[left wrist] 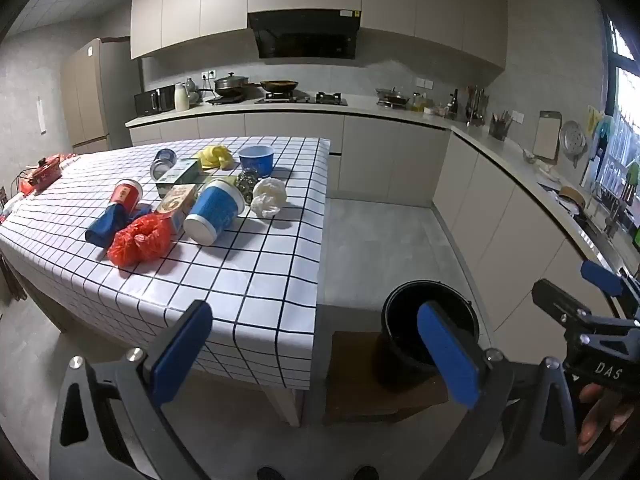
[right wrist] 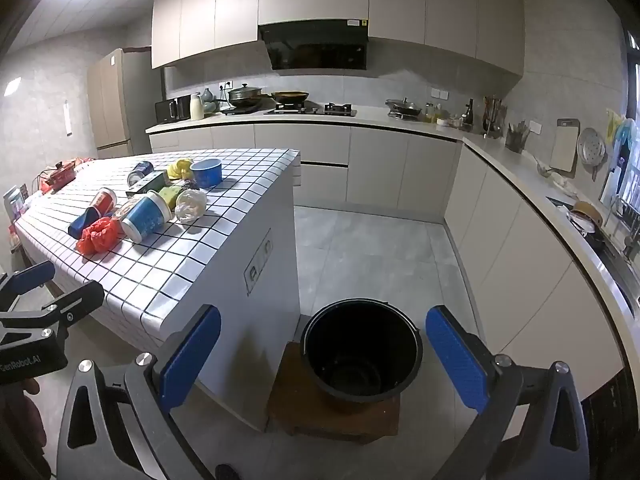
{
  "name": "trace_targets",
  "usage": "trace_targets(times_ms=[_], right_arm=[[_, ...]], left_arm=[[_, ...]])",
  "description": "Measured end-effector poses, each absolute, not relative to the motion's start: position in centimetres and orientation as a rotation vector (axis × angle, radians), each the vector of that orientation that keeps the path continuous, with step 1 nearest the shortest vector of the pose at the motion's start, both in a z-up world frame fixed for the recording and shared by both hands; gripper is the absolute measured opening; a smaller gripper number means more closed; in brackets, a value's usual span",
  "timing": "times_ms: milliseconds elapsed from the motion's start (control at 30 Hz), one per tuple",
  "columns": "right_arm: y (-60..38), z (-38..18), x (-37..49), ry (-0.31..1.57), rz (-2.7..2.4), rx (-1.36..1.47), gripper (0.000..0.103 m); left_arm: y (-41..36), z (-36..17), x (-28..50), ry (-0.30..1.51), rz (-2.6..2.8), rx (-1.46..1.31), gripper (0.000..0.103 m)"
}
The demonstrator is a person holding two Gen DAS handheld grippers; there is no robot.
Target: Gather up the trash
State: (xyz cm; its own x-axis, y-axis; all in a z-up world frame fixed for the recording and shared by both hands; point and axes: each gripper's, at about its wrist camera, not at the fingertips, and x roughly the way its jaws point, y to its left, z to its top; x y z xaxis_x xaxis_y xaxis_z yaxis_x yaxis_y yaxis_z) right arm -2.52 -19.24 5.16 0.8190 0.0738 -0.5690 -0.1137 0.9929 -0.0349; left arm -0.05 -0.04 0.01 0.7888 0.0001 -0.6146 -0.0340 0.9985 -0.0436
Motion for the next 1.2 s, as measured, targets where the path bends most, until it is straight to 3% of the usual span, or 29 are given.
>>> trace_targets(times_ms=[1200], right_arm=[[-19.8, 5.5, -2.7, 0.625, 0.089, -0.082, 0.103]], left_arm=[[-0.9, 0.7, 0.0, 0.666, 0.014, -0.051, 0.103]])
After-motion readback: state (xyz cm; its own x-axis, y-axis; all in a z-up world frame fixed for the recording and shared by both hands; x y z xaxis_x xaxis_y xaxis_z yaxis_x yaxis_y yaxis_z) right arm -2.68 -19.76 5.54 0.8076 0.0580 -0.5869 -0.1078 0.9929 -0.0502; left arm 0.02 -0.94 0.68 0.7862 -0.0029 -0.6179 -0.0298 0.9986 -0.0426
